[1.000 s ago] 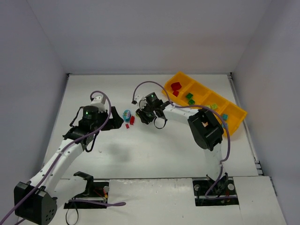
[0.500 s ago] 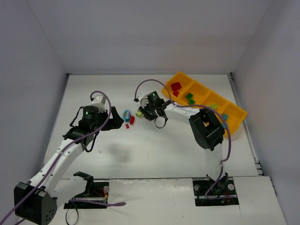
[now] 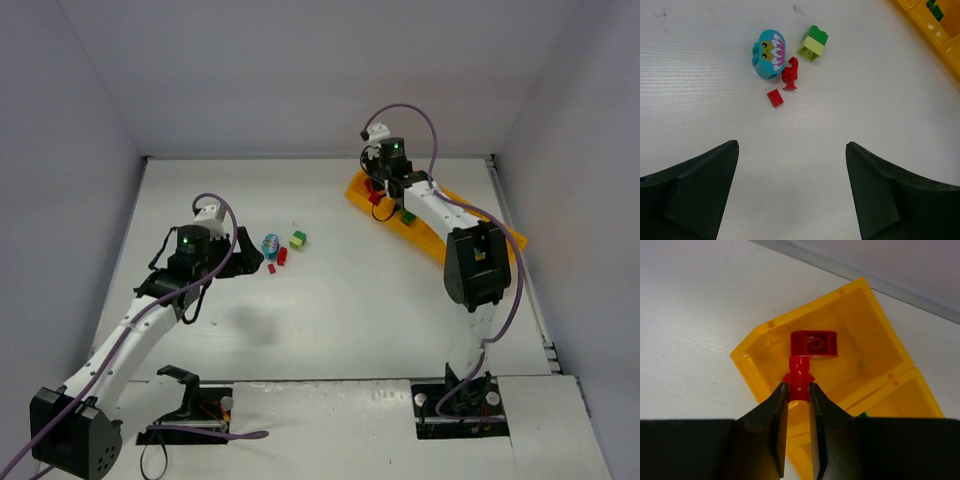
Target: Sort the legos into containers by color
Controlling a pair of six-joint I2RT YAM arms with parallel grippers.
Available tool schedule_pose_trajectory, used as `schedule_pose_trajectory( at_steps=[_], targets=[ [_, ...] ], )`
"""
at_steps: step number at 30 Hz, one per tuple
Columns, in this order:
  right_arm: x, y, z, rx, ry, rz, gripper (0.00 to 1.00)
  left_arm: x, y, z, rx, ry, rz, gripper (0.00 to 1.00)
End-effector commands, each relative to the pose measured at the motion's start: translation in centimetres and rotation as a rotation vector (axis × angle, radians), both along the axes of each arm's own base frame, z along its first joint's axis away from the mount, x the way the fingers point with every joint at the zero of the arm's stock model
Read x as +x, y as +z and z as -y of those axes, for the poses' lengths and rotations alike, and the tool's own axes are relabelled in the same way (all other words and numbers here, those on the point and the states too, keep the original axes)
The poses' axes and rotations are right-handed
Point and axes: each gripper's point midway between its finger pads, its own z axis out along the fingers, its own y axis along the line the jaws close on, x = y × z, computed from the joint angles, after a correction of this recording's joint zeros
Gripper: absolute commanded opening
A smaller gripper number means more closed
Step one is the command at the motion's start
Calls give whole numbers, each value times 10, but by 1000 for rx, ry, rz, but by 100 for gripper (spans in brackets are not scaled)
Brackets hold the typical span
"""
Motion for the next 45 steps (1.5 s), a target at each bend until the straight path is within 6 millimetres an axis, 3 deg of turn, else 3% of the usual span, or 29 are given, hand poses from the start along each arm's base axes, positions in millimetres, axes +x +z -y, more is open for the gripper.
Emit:
schedule_pose_trajectory(
  at_steps=[1, 2, 4, 7, 13, 15, 17, 18, 19, 21, 22, 25, 26, 32, 38, 44, 45],
  targets=[
    [30, 29, 3, 67, -82, 92, 4, 11, 19, 2, -27, 6, 70, 81],
    [34, 22, 8, 68, -91, 79, 9, 11, 19, 2, -28, 7, 69, 81],
    [40, 23, 9, 79, -97, 83, 15, 11, 19, 1, -26, 8, 68, 81],
    [47, 23, 9, 81, -101, 90, 32, 11, 20, 2, -27, 6, 69, 81],
    [45, 38, 7, 106, -89, 108, 39, 11, 20, 0, -24, 11, 72, 81],
    [39, 39, 3, 124, -75, 99, 40, 11, 20, 0, -24, 11, 72, 81],
    [31, 53, -4, 155, -52, 111, 40, 11, 21, 0, -25, 13, 74, 81],
    [25, 48, -7, 159, -43, 95, 39, 11, 21, -1, -25, 14, 75, 81],
    [17, 59, -18, 177, -13, 108, 38, 11, 21, -1, -25, 16, 75, 81],
    [1, 55, -31, 189, 22, 85, 37, 11, 23, -2, -27, 17, 79, 81],
    [-11, 64, -49, 202, 64, 93, 37, 11, 23, -2, -26, 19, 79, 81],
    [-40, 62, -76, 204, 122, 74, 37, 12, 26, -5, -24, 27, 90, 81],
    [-55, 61, -99, 213, 167, 62, 38, 12, 26, -6, -23, 30, 89, 81],
    [-113, 47, -163, 335, 211, -30, 49, 13, 30, -10, -23, 45, 100, 81],
    [-144, 25, -208, 440, 141, -115, 52, 13, 30, -11, -24, 52, 101, 81],
    [-154, 6, -230, 492, 34, -170, 57, 12, 31, -11, -25, 54, 102, 81],
    [-158, -6, -235, 475, 28, -194, 57, 12, 31, -11, -26, 54, 103, 81]
  ],
)
